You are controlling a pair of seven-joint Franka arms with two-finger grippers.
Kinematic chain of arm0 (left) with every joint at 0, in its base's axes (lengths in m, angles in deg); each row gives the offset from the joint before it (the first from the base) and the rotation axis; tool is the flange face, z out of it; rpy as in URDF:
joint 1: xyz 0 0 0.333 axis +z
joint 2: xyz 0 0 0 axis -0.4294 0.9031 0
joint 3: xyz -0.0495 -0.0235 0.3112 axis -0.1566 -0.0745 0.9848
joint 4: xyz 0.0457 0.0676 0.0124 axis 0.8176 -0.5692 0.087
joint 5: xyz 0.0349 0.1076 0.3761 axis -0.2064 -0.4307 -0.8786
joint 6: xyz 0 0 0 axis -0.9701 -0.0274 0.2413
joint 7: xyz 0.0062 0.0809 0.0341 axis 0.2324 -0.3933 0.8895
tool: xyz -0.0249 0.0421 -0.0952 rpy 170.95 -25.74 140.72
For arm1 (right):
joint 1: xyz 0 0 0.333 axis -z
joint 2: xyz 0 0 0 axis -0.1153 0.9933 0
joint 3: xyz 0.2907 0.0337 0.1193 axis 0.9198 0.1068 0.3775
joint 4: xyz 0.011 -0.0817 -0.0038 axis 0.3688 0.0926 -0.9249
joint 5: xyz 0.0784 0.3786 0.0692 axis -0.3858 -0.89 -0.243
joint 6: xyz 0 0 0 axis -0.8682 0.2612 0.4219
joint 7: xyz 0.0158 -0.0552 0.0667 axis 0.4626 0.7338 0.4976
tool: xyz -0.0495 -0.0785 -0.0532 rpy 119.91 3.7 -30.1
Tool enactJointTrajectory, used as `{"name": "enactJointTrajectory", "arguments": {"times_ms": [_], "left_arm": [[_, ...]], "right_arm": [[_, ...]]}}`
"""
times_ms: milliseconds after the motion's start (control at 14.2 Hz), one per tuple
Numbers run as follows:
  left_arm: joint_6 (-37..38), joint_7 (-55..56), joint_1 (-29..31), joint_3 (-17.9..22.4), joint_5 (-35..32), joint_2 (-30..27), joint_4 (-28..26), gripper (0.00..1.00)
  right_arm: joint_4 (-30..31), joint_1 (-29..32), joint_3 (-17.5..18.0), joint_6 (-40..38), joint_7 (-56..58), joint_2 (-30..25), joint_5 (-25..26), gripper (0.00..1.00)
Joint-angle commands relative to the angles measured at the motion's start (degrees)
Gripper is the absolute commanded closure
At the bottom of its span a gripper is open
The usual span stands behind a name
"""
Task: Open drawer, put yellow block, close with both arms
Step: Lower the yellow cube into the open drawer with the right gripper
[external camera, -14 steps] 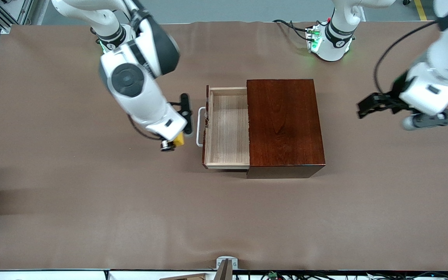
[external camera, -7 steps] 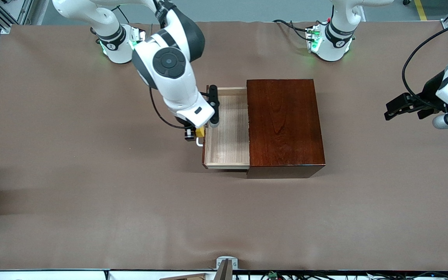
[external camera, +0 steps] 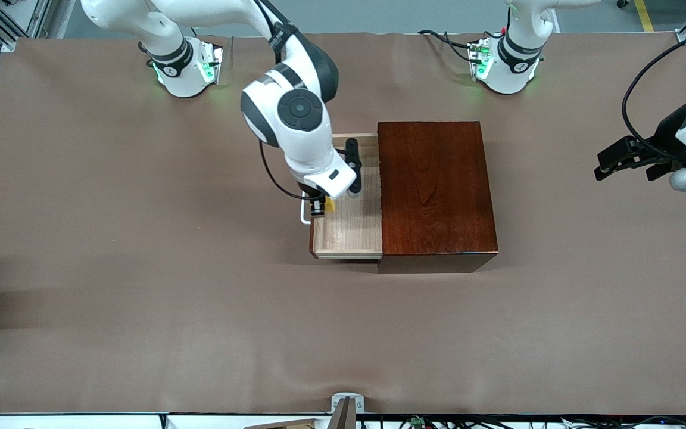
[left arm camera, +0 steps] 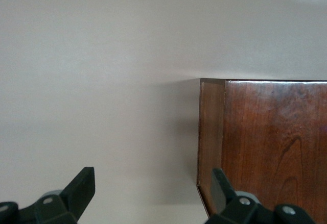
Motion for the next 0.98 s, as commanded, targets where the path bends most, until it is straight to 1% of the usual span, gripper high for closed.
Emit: {"name": "enactJointTrajectory", "arguments": {"times_ms": [0,422,562,914], "left_arm": [[-0.7,-0.6,0.7,-1.0,-0.8,-1.3,-1.4,0.0],[-0.8,-0.5,0.6,-1.0,-0.9,-0.5,-0.7,0.0],[-0.7,-0.3,0.5,-1.0,-0.9,-0.5,-0.5,0.0],[-0.8,-0.2,0.7,-1.0,-0.9,-0.2,-0.4,0.0]], "right_arm": [[-0.5,-2.3,-0.7,1.1,-4.3,0.9,2.8,1.0],[-1.1,-4.4,-0.7,2.0,-8.6,3.3,2.9,1.0],[-2.3,-5.3,-0.7,2.0,-9.1,4.4,3.2,1.0],[-2.7,-6.1,-0.7,2.0,-9.6,5.7,3.1,1.0]]}}
